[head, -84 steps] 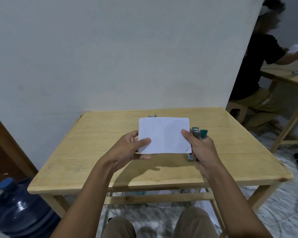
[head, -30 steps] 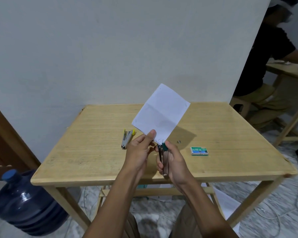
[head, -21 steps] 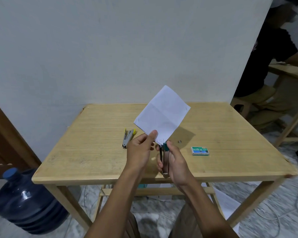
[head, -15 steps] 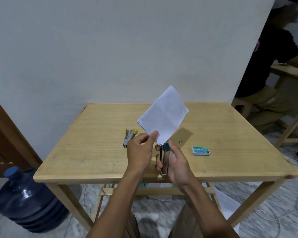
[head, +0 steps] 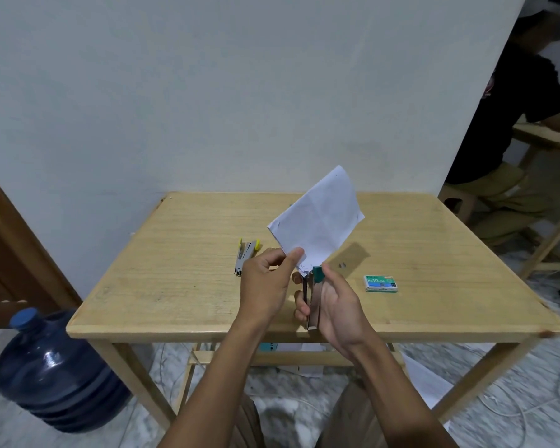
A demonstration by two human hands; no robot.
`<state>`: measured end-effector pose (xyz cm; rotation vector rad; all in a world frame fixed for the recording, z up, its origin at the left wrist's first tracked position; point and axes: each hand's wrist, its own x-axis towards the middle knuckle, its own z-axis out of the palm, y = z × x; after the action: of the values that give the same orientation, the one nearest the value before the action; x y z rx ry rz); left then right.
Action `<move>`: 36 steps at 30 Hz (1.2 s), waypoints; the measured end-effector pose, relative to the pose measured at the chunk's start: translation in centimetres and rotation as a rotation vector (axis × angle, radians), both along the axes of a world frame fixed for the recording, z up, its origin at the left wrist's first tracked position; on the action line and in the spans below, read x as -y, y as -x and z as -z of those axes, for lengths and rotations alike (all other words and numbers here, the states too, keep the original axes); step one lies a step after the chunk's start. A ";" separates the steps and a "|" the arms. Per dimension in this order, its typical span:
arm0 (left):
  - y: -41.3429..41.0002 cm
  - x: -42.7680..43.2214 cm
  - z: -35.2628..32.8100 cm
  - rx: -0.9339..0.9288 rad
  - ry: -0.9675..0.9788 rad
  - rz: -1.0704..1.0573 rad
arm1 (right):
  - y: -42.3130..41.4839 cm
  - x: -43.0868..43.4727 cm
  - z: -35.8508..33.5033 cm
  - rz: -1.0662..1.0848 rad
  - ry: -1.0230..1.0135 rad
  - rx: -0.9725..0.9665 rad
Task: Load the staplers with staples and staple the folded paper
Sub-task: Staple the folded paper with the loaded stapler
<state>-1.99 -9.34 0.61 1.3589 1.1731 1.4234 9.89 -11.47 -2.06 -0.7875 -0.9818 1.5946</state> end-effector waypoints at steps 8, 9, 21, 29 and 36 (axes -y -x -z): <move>0.8 0.0 0.0 -0.076 0.025 0.067 | -0.2 0.1 0.2 -0.011 0.004 -0.004; 0.9 0.0 -0.1 -0.066 0.052 0.100 | -0.3 0.1 0.2 -0.015 0.004 0.004; 0.6 -0.4 0.1 -0.028 0.039 -0.039 | -0.4 0.1 0.5 -0.005 0.053 0.099; 0.2 -0.1 0.4 0.021 0.012 -0.082 | 0.1 0.5 0.0 -0.022 0.075 0.084; -0.3 0.6 0.1 0.061 0.057 -0.040 | 0.4 0.7 -0.5 -0.018 0.085 0.023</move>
<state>-1.73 -9.94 0.50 1.2505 1.1984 1.4387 9.44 -12.17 -1.57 -0.8592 -0.9440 1.6551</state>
